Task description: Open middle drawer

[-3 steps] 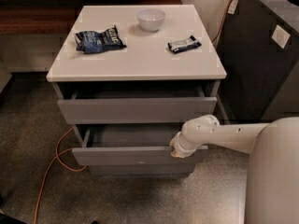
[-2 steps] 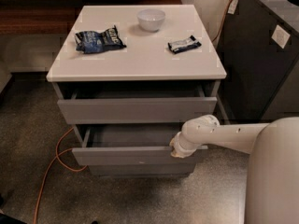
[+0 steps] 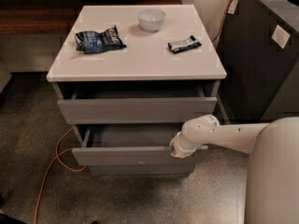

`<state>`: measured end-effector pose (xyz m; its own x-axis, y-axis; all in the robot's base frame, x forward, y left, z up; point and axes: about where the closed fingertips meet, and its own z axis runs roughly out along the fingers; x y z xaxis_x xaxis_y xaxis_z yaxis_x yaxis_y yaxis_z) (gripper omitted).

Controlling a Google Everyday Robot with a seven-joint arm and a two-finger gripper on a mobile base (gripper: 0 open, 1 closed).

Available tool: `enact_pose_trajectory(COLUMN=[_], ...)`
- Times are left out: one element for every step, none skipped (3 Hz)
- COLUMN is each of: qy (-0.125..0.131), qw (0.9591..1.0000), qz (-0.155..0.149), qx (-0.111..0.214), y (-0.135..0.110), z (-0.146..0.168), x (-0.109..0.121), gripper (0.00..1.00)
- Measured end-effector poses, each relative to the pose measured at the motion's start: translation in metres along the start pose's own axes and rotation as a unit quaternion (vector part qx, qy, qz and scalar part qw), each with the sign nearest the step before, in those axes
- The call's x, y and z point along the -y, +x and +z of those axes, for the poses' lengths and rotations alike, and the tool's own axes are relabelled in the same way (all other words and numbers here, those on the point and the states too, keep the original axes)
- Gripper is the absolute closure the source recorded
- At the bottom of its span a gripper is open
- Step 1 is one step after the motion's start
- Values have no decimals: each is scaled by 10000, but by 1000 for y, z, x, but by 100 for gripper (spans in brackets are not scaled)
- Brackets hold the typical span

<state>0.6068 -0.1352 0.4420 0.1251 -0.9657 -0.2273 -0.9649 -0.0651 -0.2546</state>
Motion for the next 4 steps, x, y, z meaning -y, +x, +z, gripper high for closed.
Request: enact_pose_trajectory(qy=[-1,-1,-156,-240], qw=[10000,10000,9992,9976], qz=[1,1,362,606], qx=[0,0,-119,-231], y=[0,0,4,10], z=[0,0,18,32], x=[0,0,-14,-20], gripper=[36,13,0,0])
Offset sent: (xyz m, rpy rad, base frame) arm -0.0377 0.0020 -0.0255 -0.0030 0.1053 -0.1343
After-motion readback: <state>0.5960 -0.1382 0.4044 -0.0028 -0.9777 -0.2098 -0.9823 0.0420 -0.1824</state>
